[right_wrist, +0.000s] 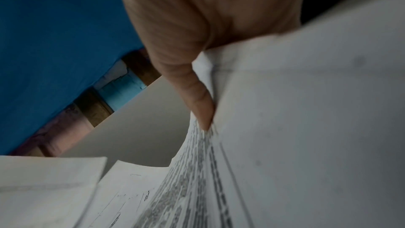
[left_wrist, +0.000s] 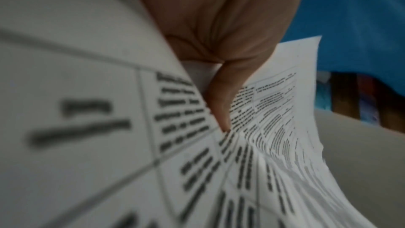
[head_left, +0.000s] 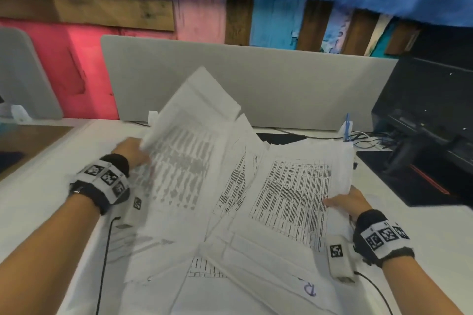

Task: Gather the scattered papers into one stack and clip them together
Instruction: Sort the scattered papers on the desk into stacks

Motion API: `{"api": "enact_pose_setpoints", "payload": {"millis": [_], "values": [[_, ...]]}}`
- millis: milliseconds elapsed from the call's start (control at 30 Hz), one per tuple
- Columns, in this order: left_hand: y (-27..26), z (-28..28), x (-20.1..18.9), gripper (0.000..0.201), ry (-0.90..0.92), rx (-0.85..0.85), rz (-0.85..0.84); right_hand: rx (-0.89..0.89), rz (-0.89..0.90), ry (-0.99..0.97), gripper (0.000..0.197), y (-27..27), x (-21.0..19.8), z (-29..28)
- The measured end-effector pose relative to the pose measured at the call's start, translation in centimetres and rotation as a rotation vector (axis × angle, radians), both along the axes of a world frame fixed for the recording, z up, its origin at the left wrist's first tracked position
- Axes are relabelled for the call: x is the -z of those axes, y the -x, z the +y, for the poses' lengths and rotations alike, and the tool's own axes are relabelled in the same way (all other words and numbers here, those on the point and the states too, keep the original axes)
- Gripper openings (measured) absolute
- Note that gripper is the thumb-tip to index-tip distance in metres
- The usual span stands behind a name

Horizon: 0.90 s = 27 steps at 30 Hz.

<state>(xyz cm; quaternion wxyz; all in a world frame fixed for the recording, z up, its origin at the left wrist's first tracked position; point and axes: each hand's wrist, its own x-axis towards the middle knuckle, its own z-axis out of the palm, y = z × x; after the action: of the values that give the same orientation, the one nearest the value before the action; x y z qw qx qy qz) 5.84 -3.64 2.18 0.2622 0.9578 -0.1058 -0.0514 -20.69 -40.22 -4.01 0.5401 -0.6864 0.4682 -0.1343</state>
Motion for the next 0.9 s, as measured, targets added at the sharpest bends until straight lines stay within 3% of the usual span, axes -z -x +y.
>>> {"api": "enact_pose_setpoints", "payload": {"millis": [167,267,300,367,433,533,633,833,900], "values": [[-1.5,3.3,-3.2,0.035,0.439,-0.258,-0.151,-0.040,-0.017,-0.092,0.057,0.3,0.1,0.0],[-2.0,3.5,-4.1,0.043,0.770,-0.359,-0.156,-0.091,0.010,-0.103,0.103,-0.6,0.9,0.1],[-2.0,3.2,-4.3,0.043,0.849,-0.396,-0.168,-0.109,0.025,-0.109,0.108,-0.9,1.3,0.2],[-1.7,2.4,-5.0,0.044,0.977,-0.447,-0.201,-0.106,0.023,-0.132,0.110,-1.8,3.3,-0.9],[-0.9,1.2,-5.7,0.043,1.058,-0.437,-0.203,-0.103,-0.002,-0.179,0.099,-2.3,3.6,-0.3],[0.5,-1.6,-5.7,0.042,1.042,-0.381,-0.141,-0.072,-0.033,-0.277,0.076,-2.9,3.1,1.3],[1.8,-4.6,-3.5,0.036,0.972,-0.296,-0.051,-0.050,-0.080,-0.330,0.067,-3.4,2.1,3.3],[5.4,-9.4,2.3,0.047,0.793,-0.190,0.289,-0.123,-0.312,-0.435,0.042,-3.7,1.4,6.1],[6.0,-10.3,3.4,0.048,0.730,-0.143,0.354,-0.139,-0.283,-0.419,0.058,-3.9,1.5,6.7]]}}
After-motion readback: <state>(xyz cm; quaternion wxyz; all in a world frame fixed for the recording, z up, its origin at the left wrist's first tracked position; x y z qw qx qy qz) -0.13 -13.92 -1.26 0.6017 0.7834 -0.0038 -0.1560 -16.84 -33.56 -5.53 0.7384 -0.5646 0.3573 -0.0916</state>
